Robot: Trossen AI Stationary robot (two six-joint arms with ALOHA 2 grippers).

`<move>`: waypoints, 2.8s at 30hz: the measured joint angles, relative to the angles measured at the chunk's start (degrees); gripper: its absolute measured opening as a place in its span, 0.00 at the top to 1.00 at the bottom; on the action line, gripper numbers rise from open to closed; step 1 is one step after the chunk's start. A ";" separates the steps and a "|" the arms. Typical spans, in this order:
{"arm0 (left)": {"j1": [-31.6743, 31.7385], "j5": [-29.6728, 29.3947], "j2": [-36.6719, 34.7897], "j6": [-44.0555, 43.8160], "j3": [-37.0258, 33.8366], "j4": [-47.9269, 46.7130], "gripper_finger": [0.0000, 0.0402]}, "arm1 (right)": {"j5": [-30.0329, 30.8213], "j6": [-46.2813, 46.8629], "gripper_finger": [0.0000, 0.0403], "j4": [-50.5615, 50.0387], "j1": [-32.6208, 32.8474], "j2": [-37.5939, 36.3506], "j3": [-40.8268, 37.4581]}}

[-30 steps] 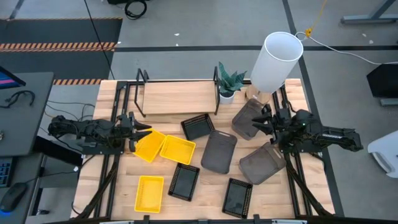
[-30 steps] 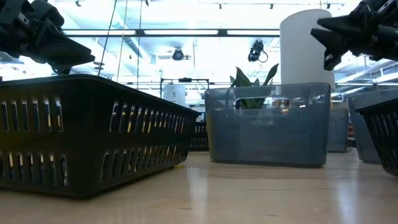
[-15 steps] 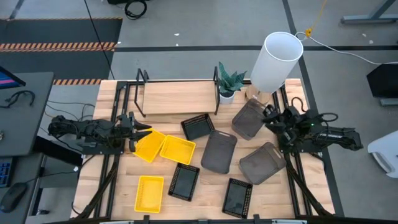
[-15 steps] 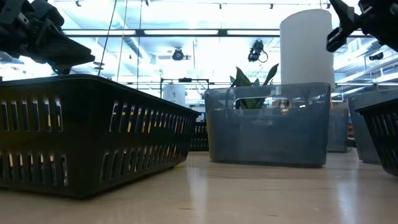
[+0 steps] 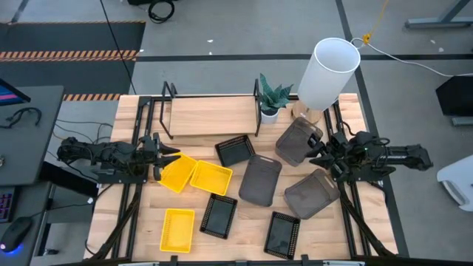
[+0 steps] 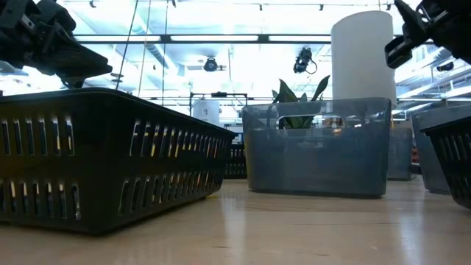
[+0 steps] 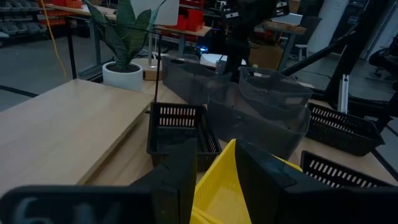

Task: Stack baskets on shelf by color
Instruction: Stack the bottom black bin on the middle small black bin

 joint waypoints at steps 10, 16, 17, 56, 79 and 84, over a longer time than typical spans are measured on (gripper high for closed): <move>0.00 0.00 0.00 -0.01 0.00 0.01 0.71 | 13.50 0.94 0.70 2.95 2.31 2.19 0.00; -0.02 0.00 0.00 0.00 0.00 0.02 0.71 | 20.01 0.27 0.70 3.35 5.68 10.65 0.36; 0.00 0.00 0.00 -0.01 0.00 0.01 0.71 | 20.65 0.14 0.70 3.32 6.05 12.48 1.00; 0.00 0.00 0.00 -0.02 0.00 0.02 0.71 | 33.96 -8.66 0.72 -40.56 21.56 89.45 67.06; -0.01 0.00 0.00 0.00 0.00 0.02 0.71 | 33.44 -15.89 0.72 -60.93 32.37 115.91 100.74; -0.02 0.00 0.00 -0.02 0.00 -0.02 0.71 | 33.40 -22.27 0.72 -63.32 32.91 120.61 105.38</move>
